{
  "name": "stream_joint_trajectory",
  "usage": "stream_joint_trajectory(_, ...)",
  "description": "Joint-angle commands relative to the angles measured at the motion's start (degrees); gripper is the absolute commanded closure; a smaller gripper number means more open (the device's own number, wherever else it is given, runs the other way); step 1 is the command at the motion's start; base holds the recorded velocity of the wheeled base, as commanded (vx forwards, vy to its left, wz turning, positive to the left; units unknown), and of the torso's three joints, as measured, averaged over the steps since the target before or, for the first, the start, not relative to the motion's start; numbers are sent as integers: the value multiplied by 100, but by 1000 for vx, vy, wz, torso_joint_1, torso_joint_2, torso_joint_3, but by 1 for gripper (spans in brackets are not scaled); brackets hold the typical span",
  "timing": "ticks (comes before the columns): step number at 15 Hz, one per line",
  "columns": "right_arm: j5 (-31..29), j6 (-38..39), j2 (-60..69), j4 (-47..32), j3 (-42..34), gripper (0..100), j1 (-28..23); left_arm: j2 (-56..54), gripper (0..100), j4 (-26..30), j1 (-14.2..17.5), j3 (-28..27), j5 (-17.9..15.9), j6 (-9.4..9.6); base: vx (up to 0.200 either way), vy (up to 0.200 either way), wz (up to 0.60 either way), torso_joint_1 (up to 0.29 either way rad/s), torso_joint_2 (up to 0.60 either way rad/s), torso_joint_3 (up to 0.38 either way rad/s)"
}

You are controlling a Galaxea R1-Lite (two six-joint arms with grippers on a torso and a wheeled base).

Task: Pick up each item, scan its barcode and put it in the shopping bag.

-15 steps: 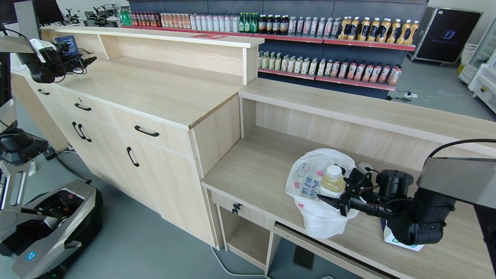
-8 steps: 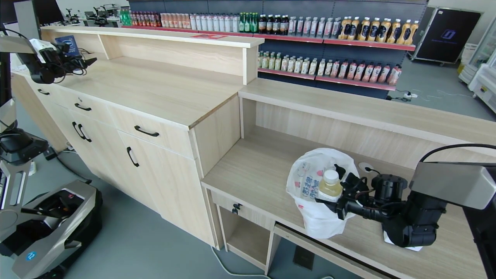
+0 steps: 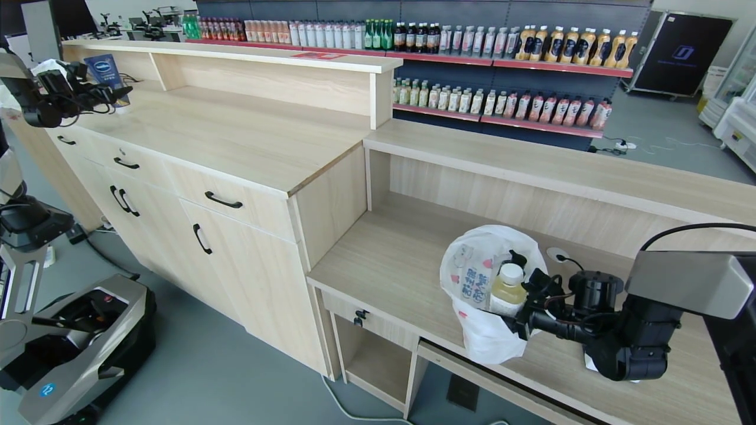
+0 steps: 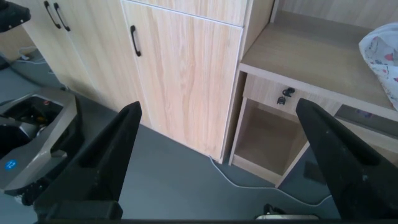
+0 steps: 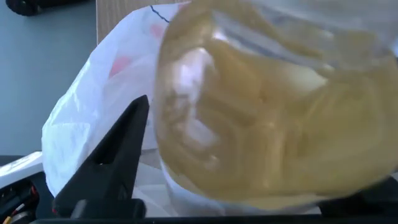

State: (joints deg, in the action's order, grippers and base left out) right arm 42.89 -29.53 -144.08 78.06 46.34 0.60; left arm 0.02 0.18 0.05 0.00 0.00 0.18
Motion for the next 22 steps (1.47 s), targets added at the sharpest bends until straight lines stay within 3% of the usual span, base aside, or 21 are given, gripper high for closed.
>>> stream_joint_trajectory(1, 44, 26, 56, -36, -28, 0, -25, -2, 0, -1, 4, 0, 0, -1, 0, 0, 0, 0, 0, 0)
stream_joint_trajectory(3, 167, 43, 205, -45, -28, 0, -95, -2, 0, -1, 4, 0, 0, -1, 0, 0, 0, 0, 0, 0)
stream_joint_trajectory(6, 888, -9, 688, -476, -37, 0, -367, -2, 0, -1, 4, 0, 0, -1, 0, 0, 0, 0, 0, 0)
stream_joint_trajectory(10, 888, -18, 1356, -1038, -63, 0, -605, -2, 0, -1, 4, 0, 0, -1, 0, 0, 0, 0, 0, 0)
stream_joint_trajectory(14, 871, -440, 2393, -1135, -942, 0, -895, -2, 0, -1, 4, 0, 0, -1, 0, 0, 0, 0, 0, 0)
stream_joint_trajectory(16, 862, -809, 3044, -1759, -1100, 0, -1079, -2, 0, -1, 4, 0, 0, -1, 0, 0, 0, 0, 0, 0)
stream_joint_trajectory(18, 440, -853, 3782, -2506, -1083, 0, -1150, -2, 0, -1, 13, 0, 0, -1, 0, 0, -300, 1, -1, 1)
stream_joint_trajectory(19, -149, -800, 4072, -2638, -1083, 0, -1150, -2, 0, -1, 4, 0, 0, -1, 0, 0, -600, 2, -2, 7)
stream_joint_trajectory(22, -799, -36, 5118, -2629, -1144, 0, -1150, -2, 0, -1, 4, 0, 0, -1, 0, 0, -600, 4, -1, 1)
